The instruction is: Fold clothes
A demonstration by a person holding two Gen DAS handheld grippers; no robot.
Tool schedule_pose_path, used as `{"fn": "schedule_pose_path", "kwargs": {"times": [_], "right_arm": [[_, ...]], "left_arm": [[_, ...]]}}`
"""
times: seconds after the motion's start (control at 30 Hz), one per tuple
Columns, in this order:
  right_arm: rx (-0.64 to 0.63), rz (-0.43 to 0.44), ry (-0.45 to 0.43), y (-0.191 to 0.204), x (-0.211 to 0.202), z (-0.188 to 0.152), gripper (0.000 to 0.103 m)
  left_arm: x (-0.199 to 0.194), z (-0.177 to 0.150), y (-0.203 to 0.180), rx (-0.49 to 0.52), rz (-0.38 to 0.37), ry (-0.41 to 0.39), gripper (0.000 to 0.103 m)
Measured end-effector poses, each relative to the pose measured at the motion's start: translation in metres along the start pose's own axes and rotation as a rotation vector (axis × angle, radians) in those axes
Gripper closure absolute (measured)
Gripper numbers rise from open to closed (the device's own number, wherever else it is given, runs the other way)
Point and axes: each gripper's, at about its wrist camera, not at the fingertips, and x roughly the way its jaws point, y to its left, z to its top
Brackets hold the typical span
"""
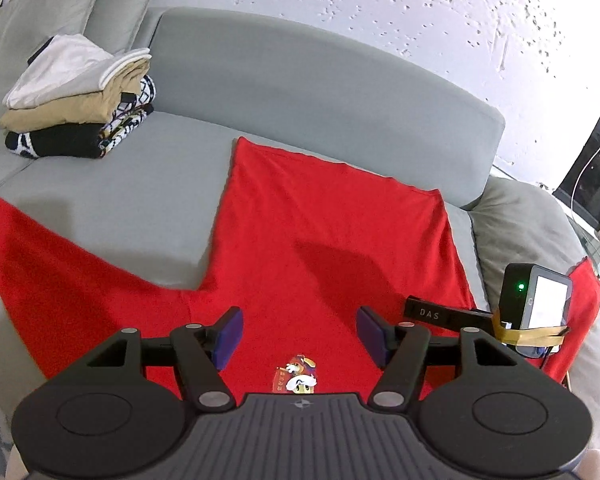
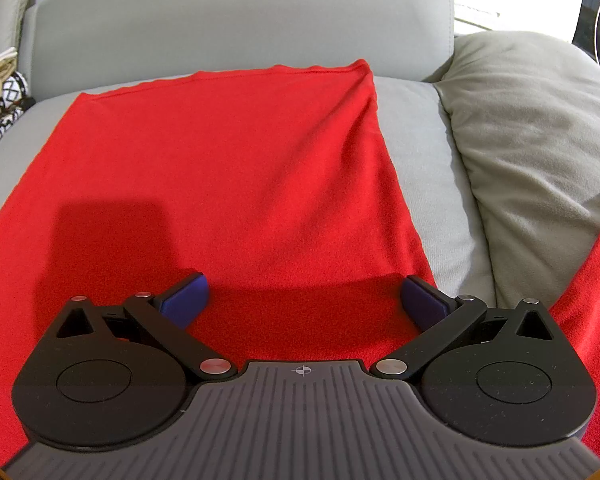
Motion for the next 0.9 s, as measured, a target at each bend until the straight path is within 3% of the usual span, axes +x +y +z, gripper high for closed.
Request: {"fn": "schedule_pose_path", "kwargs": {"times": [0.63,0.9], "right_arm": [[0.0,0.002,-0.001,-0.001,0.0,0.001,0.0],[0.038,0.008,0.009,-0.004,-0.011,0.004,0.0]], "left_arm": [[0.011,-0.004,-0.002,0.002,0.048,0.069,0.04],[0.01,-0.004,-0.016,0.071,0.039,0.077,0.04]]}}
